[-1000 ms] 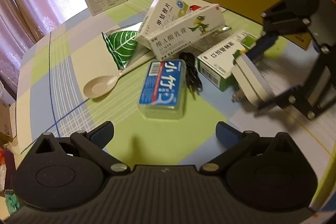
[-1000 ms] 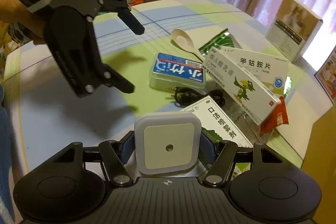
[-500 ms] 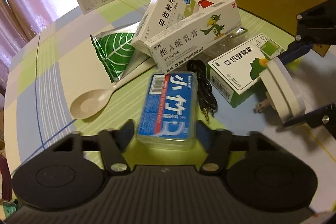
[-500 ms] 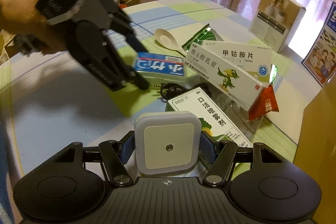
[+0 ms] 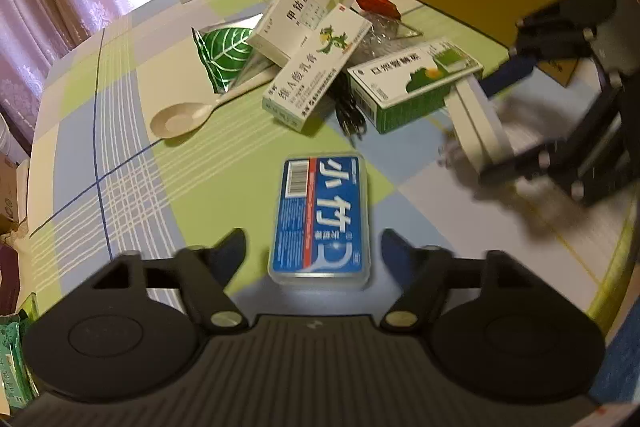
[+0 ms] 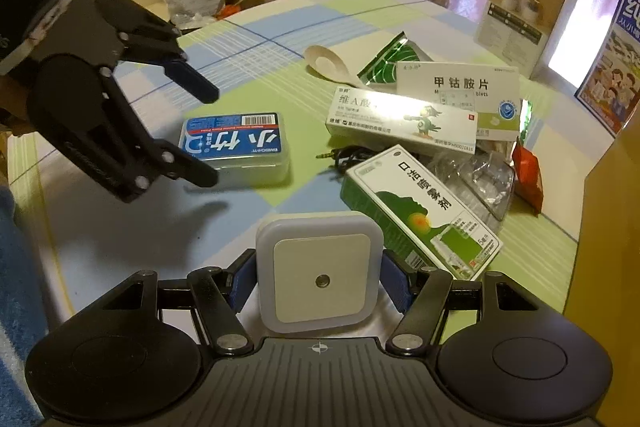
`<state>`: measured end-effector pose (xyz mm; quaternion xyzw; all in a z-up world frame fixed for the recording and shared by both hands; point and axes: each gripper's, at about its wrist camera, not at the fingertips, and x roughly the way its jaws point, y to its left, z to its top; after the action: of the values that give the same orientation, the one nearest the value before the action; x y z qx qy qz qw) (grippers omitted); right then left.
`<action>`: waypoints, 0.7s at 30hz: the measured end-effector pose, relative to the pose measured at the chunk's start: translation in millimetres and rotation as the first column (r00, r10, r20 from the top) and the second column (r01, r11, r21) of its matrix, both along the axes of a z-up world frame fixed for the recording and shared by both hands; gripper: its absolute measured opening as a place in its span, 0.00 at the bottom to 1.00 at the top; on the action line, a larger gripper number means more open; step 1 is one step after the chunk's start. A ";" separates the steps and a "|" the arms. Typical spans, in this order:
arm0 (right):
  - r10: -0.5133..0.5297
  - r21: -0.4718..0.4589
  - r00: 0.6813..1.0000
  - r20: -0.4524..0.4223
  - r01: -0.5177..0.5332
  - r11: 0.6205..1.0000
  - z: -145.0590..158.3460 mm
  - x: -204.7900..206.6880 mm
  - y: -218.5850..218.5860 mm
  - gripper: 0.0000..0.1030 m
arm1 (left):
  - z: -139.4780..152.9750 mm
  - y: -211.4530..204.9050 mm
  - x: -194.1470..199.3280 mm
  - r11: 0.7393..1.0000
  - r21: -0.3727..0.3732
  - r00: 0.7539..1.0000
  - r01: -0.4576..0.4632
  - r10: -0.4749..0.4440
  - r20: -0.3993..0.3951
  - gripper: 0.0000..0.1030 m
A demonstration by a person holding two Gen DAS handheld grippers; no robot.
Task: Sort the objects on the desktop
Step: 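Grasp the blue toothpick box with the left tool while the right tool lifts the night light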
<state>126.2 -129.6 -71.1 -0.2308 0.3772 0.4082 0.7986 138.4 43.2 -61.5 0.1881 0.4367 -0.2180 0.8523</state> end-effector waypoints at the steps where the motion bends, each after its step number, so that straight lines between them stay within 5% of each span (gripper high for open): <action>1: -0.005 0.003 1.000 -0.006 0.005 1.000 -1.7 1.3 -0.7 0.61 | -0.5 -2.2 3.2 1.000 0.002 1.000 -0.001 0.001 -0.003 0.71; 15: -0.019 0.003 0.999 -0.036 0.019 1.000 -9.0 9.2 -1.4 0.62 | -18.5 -8.5 16.7 1.000 -0.018 0.999 -0.026 0.025 -0.031 0.69; 21: -0.046 0.044 0.999 -0.028 0.047 0.998 -1.7 7.1 -4.4 0.62 | -18.9 -11.5 15.7 0.999 -0.022 0.998 -0.042 0.041 -0.050 0.51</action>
<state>133.3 -134.1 -72.8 -0.1985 0.3840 0.4008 0.8078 154.1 31.7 -80.4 0.1636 0.4588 -0.2098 0.8478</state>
